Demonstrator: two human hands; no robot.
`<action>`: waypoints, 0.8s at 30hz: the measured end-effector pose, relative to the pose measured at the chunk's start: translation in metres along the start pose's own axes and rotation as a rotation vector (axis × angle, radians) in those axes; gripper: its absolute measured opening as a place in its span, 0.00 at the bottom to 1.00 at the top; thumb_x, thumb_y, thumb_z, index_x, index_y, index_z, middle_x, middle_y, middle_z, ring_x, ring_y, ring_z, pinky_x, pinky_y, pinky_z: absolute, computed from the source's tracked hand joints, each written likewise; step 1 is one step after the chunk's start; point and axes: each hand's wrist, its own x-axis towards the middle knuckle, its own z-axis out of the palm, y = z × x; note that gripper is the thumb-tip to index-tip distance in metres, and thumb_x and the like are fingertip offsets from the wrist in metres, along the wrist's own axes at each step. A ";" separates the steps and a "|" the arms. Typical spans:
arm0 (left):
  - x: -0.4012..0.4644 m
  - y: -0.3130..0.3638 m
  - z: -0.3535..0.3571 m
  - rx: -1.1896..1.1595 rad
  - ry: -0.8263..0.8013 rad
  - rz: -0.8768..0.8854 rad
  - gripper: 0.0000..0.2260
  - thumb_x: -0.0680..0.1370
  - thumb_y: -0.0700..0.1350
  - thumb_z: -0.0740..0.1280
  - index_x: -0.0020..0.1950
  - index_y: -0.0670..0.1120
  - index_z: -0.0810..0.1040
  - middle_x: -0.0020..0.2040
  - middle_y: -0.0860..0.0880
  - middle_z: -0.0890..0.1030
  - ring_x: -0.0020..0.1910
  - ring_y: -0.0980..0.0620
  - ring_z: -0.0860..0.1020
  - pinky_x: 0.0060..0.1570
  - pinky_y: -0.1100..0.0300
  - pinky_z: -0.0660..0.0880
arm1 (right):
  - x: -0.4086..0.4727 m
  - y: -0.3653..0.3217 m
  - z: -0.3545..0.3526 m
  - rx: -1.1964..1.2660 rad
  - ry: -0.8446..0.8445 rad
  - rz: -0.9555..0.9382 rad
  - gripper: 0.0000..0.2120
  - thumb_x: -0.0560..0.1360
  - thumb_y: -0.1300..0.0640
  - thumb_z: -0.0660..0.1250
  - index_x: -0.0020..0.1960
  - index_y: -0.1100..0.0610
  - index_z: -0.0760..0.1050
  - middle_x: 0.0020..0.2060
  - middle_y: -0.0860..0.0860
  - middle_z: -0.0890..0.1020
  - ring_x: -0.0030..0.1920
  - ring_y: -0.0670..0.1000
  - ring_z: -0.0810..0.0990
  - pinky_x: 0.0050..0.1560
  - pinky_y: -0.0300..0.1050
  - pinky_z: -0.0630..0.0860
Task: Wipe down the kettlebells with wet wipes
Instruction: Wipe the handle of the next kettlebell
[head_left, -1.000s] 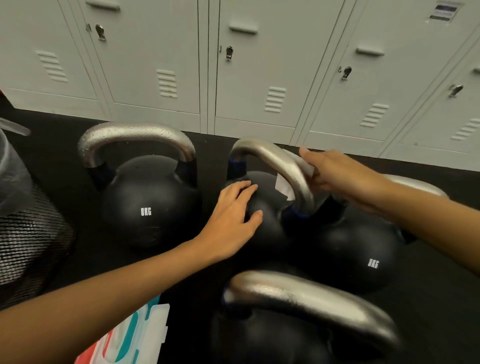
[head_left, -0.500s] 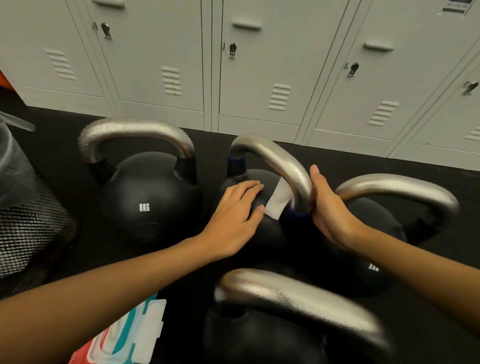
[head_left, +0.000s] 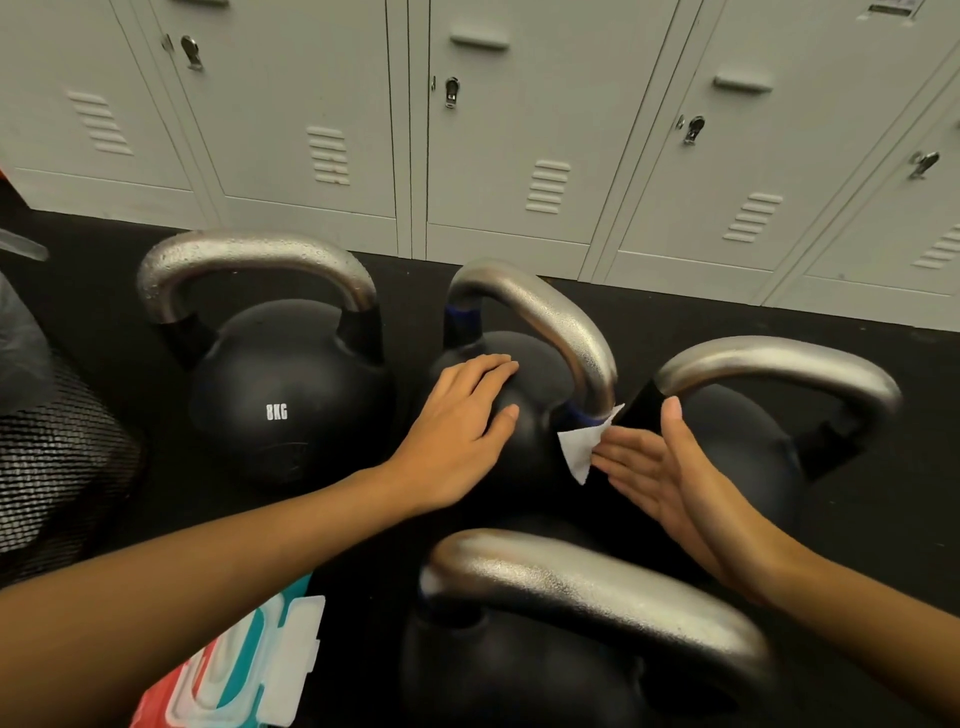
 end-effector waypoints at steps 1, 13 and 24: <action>0.000 0.000 0.000 -0.003 0.002 0.000 0.22 0.82 0.48 0.58 0.75 0.47 0.61 0.73 0.54 0.63 0.71 0.59 0.55 0.68 0.68 0.50 | 0.000 -0.004 0.003 -0.016 -0.015 -0.026 0.33 0.69 0.32 0.50 0.62 0.52 0.74 0.58 0.47 0.82 0.62 0.44 0.78 0.70 0.43 0.67; -0.002 -0.004 -0.001 0.009 -0.021 0.028 0.22 0.82 0.48 0.58 0.76 0.48 0.60 0.74 0.55 0.62 0.71 0.60 0.54 0.68 0.70 0.48 | 0.020 0.001 0.008 0.018 -0.055 -0.170 0.32 0.78 0.36 0.46 0.68 0.52 0.74 0.63 0.47 0.81 0.67 0.44 0.75 0.75 0.48 0.62; -0.002 -0.008 -0.001 0.012 -0.036 0.035 0.23 0.82 0.46 0.59 0.76 0.48 0.60 0.75 0.54 0.61 0.73 0.58 0.53 0.70 0.66 0.49 | 0.065 -0.038 0.017 -0.229 -0.105 -0.149 0.48 0.61 0.16 0.50 0.54 0.53 0.84 0.55 0.54 0.84 0.63 0.52 0.78 0.76 0.54 0.59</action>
